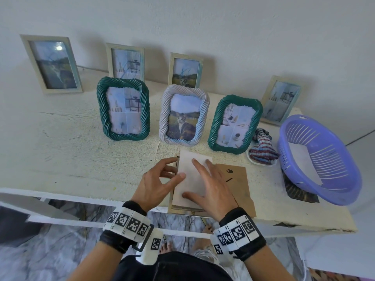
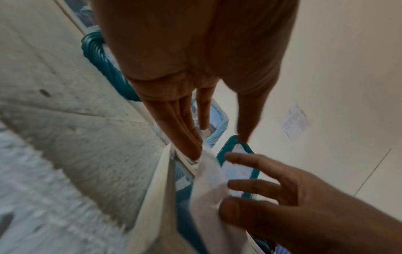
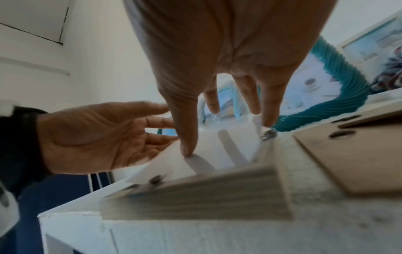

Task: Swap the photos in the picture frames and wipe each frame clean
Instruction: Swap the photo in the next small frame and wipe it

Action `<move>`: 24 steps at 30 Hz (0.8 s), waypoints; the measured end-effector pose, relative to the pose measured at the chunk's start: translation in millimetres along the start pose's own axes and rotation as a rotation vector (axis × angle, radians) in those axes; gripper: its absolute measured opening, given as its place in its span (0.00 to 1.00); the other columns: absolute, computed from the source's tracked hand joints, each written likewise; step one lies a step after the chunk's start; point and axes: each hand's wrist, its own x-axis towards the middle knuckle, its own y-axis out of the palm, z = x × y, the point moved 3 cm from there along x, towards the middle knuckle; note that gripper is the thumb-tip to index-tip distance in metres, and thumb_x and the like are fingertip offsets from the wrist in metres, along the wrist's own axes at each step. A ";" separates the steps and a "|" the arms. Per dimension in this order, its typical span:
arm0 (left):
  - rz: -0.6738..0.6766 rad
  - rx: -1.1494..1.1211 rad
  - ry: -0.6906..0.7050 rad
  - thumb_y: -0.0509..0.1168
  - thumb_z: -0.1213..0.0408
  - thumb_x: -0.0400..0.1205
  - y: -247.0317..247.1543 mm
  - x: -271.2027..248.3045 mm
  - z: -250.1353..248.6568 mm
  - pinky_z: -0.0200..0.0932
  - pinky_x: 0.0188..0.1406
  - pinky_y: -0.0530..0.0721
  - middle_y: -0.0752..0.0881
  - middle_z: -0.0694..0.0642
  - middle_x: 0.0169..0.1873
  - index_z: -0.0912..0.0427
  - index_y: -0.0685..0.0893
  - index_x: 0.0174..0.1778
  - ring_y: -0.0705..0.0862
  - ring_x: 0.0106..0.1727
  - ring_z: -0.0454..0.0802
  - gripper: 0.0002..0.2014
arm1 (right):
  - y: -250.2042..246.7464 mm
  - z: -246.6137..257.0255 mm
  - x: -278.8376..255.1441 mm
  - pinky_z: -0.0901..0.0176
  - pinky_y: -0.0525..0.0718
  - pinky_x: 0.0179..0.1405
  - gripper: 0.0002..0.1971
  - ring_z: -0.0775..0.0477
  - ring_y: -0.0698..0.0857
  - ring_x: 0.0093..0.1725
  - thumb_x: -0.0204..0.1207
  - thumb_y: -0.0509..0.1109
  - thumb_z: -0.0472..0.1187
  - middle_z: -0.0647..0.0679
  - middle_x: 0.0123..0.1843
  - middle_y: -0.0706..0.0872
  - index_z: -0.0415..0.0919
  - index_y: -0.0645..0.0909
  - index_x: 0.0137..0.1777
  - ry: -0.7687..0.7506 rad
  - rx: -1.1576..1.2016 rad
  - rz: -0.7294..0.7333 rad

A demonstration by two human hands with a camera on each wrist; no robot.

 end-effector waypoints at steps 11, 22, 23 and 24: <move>-0.064 0.121 0.094 0.71 0.62 0.79 12.8 12.0 -39.8 0.30 0.41 0.85 0.88 0.45 0.43 0.49 0.83 0.53 0.85 0.41 0.35 0.09 | -41.8 -4.7 -24.5 0.45 0.84 0.48 0.34 0.43 0.85 0.45 0.80 0.68 0.30 0.34 0.45 0.87 0.62 0.62 0.77 0.039 1.066 -0.429; 0.102 -0.364 -0.019 0.53 0.66 0.89 55.9 -6.5 -62.5 0.26 0.24 0.72 0.81 0.41 0.19 0.57 0.77 0.28 0.77 0.23 0.32 0.21 | -60.0 -15.9 -48.9 0.68 0.82 0.50 0.16 0.61 0.85 0.54 0.80 0.70 0.38 0.58 0.55 0.87 0.46 0.79 0.67 0.077 0.777 -0.475; 0.090 -0.359 0.011 0.54 0.65 0.89 59.3 -7.2 -68.4 0.29 0.24 0.72 0.80 0.42 0.20 0.59 0.76 0.28 0.75 0.23 0.34 0.20 | -58.4 -23.4 -50.9 0.69 0.82 0.48 0.15 0.60 0.86 0.52 0.79 0.70 0.38 0.56 0.54 0.88 0.45 0.80 0.65 0.126 0.795 -0.434; 0.086 -0.357 0.038 0.56 0.61 0.88 62.5 -5.9 -65.9 0.32 0.24 0.72 0.80 0.43 0.21 0.60 0.75 0.29 0.75 0.24 0.36 0.19 | -55.9 -30.9 -54.1 0.68 0.83 0.45 0.12 0.57 0.87 0.50 0.79 0.70 0.36 0.53 0.51 0.90 0.43 0.82 0.61 0.178 0.857 -0.374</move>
